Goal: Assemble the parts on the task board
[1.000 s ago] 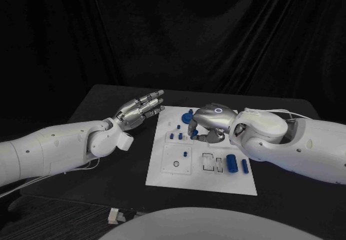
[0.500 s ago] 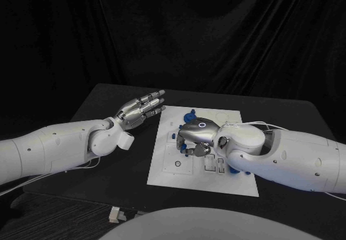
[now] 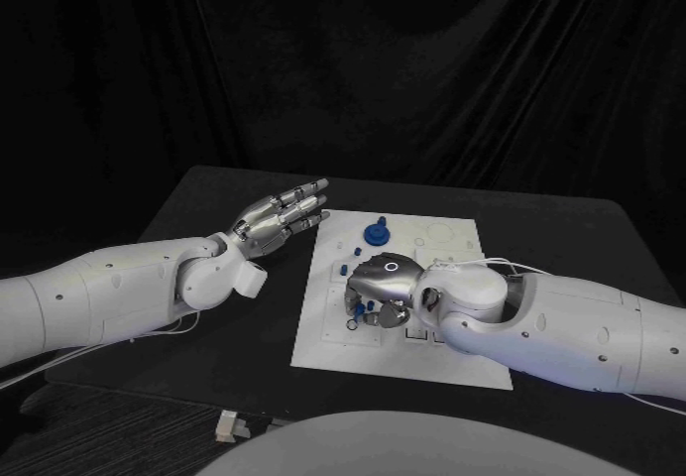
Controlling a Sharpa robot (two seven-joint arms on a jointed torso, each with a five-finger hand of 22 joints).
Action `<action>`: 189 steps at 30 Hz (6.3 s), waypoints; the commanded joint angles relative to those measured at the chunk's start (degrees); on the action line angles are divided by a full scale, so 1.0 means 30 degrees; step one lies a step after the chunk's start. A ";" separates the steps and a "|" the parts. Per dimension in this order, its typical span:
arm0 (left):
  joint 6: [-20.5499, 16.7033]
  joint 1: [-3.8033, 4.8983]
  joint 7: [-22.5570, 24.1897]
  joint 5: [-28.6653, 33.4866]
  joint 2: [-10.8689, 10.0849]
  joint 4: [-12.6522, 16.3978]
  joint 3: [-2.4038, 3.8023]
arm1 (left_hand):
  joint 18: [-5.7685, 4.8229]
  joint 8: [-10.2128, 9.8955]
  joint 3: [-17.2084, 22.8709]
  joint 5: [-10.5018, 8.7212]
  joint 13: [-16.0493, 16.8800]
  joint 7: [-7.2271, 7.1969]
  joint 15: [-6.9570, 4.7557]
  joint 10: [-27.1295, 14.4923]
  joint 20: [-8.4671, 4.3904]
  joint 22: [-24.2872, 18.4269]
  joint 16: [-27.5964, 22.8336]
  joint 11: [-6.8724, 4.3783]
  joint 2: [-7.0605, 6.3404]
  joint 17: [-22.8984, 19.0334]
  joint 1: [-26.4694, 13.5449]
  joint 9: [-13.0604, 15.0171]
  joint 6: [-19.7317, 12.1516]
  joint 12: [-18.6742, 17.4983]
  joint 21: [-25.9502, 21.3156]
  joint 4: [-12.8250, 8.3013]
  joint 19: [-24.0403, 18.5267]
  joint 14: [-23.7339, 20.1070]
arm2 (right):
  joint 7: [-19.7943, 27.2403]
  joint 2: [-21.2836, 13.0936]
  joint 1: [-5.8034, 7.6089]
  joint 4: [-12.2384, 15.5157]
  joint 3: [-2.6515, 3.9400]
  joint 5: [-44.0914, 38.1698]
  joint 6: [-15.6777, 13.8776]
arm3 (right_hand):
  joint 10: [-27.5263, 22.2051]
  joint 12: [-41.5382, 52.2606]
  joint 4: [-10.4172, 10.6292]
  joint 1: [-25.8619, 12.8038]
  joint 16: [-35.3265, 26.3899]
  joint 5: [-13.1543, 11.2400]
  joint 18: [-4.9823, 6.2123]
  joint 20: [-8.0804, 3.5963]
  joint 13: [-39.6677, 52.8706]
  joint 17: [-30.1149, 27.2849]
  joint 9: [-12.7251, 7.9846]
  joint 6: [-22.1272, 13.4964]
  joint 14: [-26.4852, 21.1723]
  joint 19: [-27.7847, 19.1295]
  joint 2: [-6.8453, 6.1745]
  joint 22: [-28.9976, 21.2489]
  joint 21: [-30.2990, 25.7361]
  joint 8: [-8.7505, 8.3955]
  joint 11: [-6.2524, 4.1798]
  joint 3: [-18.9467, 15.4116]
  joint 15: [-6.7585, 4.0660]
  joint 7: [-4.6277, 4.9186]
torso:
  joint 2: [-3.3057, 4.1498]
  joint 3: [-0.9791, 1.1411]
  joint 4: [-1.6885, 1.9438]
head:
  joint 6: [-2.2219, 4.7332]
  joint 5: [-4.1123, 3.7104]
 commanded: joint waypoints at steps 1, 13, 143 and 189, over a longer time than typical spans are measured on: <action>0.0261 -0.0024 0.0121 0.0107 0.0056 0.0011 0.0020 | 0.0254 0.0093 -0.0037 0.0105 0.0017 0.0055 0.0177 0.0002 0.0171 -0.0027 -0.0069 0.0029 -0.0011 -0.0030 0.0151 0.0026 0.0100 0.0064 -0.0021 -0.0104 -0.0010 0.0027 | 0.0144 0.0030 -0.0114 -0.0012 0.0020 -0.0173 0.0089 | 0.0744 0.0123 -0.0068 0.0248 -0.0010 0.0064 -0.0332 -0.0066 0.0023 0.0005 0.0024 -0.0029 0.0347 -0.0052 -0.0004 0.2705 -0.0029 -0.0071 -0.0553 0.0079 -0.0117 -0.0004 | -0.0012 0.0002 -0.0017 | 0.0003 0.0007; 0.0328 -0.0024 0.0015 0.0105 0.0082 -0.0035 0.0020 | 0.0242 0.0144 -0.0029 0.0108 0.0014 0.0129 0.0200 -0.0007 0.0182 -0.0026 -0.0069 0.0041 0.0036 -0.0030 0.0137 0.0038 0.0182 0.0060 -0.0021 -0.0106 -0.0010 0.0027 | 0.0301 0.0027 -0.0369 0.0151 0.0020 -0.0174 -0.0404 | 0.0881 0.0175 -0.0136 0.0227 -0.0012 0.0153 -0.0335 -0.0081 0.0058 0.0010 0.0026 -0.0082 0.0351 -0.0045 -0.0030 0.2707 -0.0013 -0.0122 -0.0580 0.0095 -0.0134 -0.0002 | -0.0006 -0.0001 -0.0010 | 0.0003 0.0025; 0.0596 -0.0165 -0.0526 0.0107 0.0090 -0.0190 0.0020 | 0.0222 0.0459 -0.0078 0.0101 0.0024 0.0312 0.0138 0.0013 0.0142 -0.0003 -0.0069 0.0161 0.0147 -0.0030 0.0009 0.0082 0.0574 0.0072 -0.0013 -0.0109 -0.0003 0.0027 | -0.1320 -0.5766 0.4288 0.1920 0.0017 1.4680 -0.4625 | 0.1379 0.3054 0.3541 -0.2965 -0.1772 -0.1007 -0.0198 -0.0365 0.0370 -0.2731 -0.1307 -0.3330 -0.0083 0.0036 0.0556 0.2530 -0.0847 0.0265 -0.1336 -0.6492 -0.0641 -0.0921 | -0.0012 0.0004 -0.0013 | 0.0003 -0.0589; 0.0754 -0.0170 -0.0523 0.0107 0.0262 -0.0040 0.0020 | 0.0231 0.0552 -0.0033 0.0261 0.0036 0.0370 0.0149 0.0051 0.0136 -0.0026 -0.0069 0.0213 0.0225 -0.0030 0.0099 0.0086 0.0623 0.0090 -0.0018 -0.0192 -0.0006 0.0027 | -1.1207 -0.7101 0.2626 0.2829 0.0009 0.5298 0.6947 | 0.7201 2.6793 0.3790 -1.1374 0.4649 -0.0737 -0.1687 -0.1920 2.8678 0.9508 0.5464 0.3348 0.1991 0.1603 0.0682 0.4511 0.7669 0.2556 -0.2848 -0.8160 -0.2201 -0.2405 | 0.0001 0.0004 -0.0017 | 0.0003 -0.1310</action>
